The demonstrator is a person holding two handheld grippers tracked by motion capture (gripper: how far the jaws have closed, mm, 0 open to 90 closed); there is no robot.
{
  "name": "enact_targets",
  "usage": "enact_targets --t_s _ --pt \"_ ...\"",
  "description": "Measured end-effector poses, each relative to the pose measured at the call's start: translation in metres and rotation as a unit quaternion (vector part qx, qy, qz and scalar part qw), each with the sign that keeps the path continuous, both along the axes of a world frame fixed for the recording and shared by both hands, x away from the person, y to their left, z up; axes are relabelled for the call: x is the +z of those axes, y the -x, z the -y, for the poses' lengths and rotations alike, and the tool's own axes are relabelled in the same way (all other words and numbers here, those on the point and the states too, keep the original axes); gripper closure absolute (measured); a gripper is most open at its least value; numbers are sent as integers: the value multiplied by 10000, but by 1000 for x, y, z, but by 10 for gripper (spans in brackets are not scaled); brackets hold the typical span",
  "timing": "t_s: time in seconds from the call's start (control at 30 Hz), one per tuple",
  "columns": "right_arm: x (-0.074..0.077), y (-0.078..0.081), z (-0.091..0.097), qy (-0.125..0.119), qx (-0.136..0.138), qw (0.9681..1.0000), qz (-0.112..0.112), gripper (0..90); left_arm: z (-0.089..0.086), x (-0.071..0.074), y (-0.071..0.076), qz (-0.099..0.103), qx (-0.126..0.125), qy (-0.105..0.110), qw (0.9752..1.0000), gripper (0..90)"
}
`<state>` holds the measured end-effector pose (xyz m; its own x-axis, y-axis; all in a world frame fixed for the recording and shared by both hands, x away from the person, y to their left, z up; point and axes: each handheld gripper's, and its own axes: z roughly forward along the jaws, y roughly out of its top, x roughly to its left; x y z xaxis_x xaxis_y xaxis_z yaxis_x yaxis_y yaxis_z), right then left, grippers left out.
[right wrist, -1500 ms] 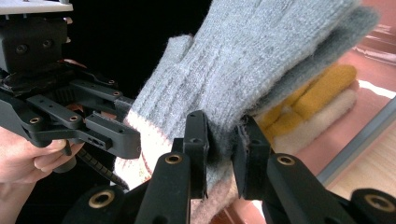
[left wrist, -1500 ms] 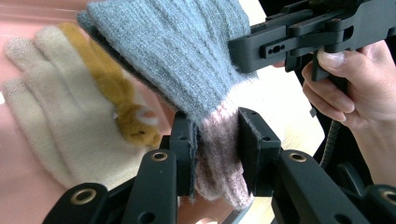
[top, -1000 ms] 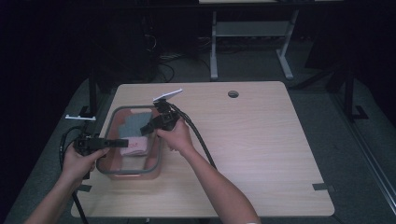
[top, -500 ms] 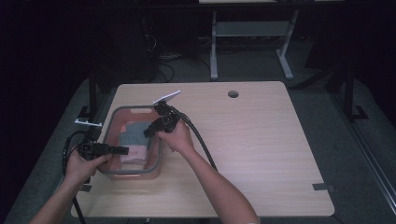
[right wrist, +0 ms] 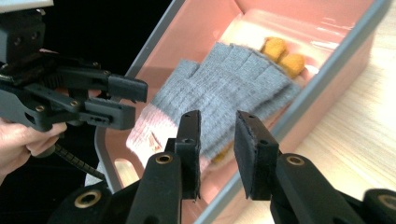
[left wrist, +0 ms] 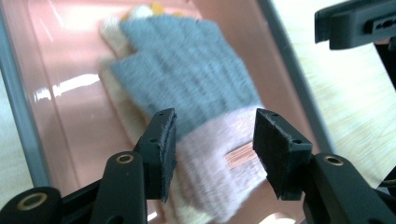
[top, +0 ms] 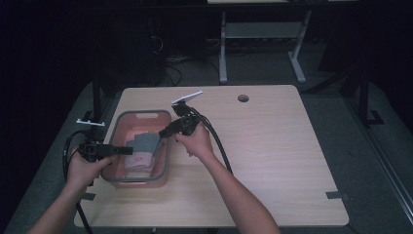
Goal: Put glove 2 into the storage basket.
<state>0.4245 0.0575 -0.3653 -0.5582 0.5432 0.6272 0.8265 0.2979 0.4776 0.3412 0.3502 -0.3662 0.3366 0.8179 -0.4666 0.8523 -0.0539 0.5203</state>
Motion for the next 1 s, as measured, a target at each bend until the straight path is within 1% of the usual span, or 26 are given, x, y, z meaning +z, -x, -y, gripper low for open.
enact_targets --t_s 0.1,0.2,0.27,0.3,0.4,0.43,0.5,0.6,0.87,1.0 --pt "4 2 9 -50 -56 10000 41 695 2 6 -1 108 45 29 9999 475" --pt "8 4 19 -99 -86 9999 105 681 1 11 -1 175 103 48 9998 459" --pt "10 5 26 -135 -130 9997 124 669 2 15 0 235 124 106 9996 449" --pt "10 6 29 -142 -153 9997 123 663 1 17 0 270 134 100 9995 448" --pt "11 7 40 -114 -206 9996 141 652 4 23 0 364 125 190 9991 434" --pt "12 8 44 -110 -223 9996 160 647 5 25 0 405 106 197 9989 430" --pt "13 9 51 -121 -271 9994 173 641 9 27 0 418 48 286 9987 420" --pt "14 10 60 -111 -333 9992 176 630 15 29 -2 478 -2 343 9983 408" --pt "13 12 85 -81 -478 9986 204 589 38 34 -2 601 -292 404 9969 385" --pt "12 14 98 -85 -591 9980 213 585 50 35 -2 606 -459 357 9965 382"
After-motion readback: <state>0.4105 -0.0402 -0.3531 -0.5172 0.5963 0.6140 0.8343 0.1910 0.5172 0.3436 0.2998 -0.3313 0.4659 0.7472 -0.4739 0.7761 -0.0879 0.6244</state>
